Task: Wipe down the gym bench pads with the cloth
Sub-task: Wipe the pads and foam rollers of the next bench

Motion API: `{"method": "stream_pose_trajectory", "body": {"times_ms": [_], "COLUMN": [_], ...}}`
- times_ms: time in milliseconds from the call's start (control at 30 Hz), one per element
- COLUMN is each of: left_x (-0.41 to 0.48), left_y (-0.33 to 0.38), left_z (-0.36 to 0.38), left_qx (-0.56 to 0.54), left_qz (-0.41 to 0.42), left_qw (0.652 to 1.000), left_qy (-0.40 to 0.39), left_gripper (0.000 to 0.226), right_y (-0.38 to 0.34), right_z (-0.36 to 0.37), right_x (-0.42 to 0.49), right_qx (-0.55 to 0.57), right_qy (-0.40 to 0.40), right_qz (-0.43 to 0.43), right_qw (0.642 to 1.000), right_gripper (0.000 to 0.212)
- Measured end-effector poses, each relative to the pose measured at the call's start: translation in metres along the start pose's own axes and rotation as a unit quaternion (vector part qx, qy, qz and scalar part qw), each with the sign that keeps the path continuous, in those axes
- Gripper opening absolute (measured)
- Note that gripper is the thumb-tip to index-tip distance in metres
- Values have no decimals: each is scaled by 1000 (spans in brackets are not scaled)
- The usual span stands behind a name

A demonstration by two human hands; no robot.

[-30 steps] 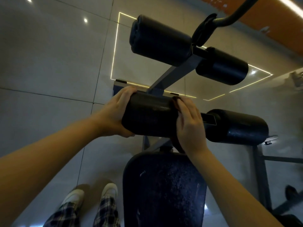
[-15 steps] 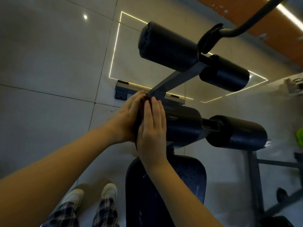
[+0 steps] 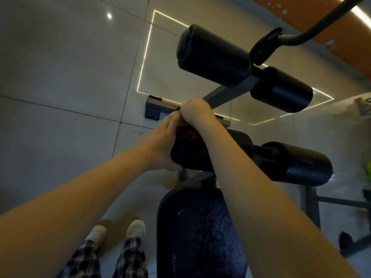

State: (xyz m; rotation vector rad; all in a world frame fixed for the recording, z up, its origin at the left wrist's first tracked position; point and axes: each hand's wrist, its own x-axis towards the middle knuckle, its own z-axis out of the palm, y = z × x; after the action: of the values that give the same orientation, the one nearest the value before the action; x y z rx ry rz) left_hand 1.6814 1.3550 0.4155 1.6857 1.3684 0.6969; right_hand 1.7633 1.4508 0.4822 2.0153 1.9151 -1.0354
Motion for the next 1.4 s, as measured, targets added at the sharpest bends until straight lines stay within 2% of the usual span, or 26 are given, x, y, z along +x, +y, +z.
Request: {"method": "stream_pose_trajectory", "body": {"times_ms": [67,133,167,233,333,400,467,533,600,667,733,800,867,900,967,1067,1200,1267,1400], "left_x": [1,3,3,2,2,3,4,1,-5,-9,-6,-2,2,3,6,14,32,36,39], "left_y": [3,8,8,11,13,13,13,16,16,20,23,36,50,56,64,65,63,63,63], "left_z": [-3,-5,-4,-2,-1,0,-1,-4,-3,-3,-6,-11,-8,-2,9,10,-2,-6,-6], "left_qx": [14,17,19,5,0,-46,-21,-14,-7,60,154,296,403,416,405,371,335,322,319], "left_qz": [-31,-54,-50,-65,-80,-84,-72,-75,-46,-39,-65,-100,-96,-84,-96,-132,-134,-152,-156], "left_qw": [999,998,999,998,997,995,997,997,999,997,986,949,908,904,908,917,928,927,929], "left_qy": [-18,-20,-7,22,22,12,6,-5,19,12,-13,-48,-56,-52,-55,-57,-90,-120,-105], "left_gripper": [132,121,112,93,84,85,103,110,115,124,131,135,124,113,102,106,103,105,102], "right_y": [14,42,54,72,75,65,46,29,12,3,2,11,22,29,37,49,88,112,133], "right_z": [10,39,56,82,89,78,55,27,1,-15,-17,-11,-9,-9,-6,-2,25,45,64], "right_x": [-11,-44,-59,-74,-69,-60,-51,-33,-7,12,18,18,5,1,-4,-8,-39,-54,-64], "right_qx": [8,-22,-39,-64,-67,-73,-54,-38,-38,-24,-26,-51,25,68,81,60,17,-10,-90], "right_qy": [85,234,279,327,356,355,310,186,40,-30,-51,-10,37,72,99,140,276,324,343], "right_qz": [-85,-193,-219,-262,-279,-259,-220,-147,-31,47,61,6,-65,-85,-99,-130,-264,-297,-327], "right_qw": [993,953,934,906,889,896,923,971,998,998,997,999,997,991,987,980,924,898,876], "right_gripper": [25,35,41,44,43,44,42,30,22,17,14,20,31,33,31,24,36,40,42]}}
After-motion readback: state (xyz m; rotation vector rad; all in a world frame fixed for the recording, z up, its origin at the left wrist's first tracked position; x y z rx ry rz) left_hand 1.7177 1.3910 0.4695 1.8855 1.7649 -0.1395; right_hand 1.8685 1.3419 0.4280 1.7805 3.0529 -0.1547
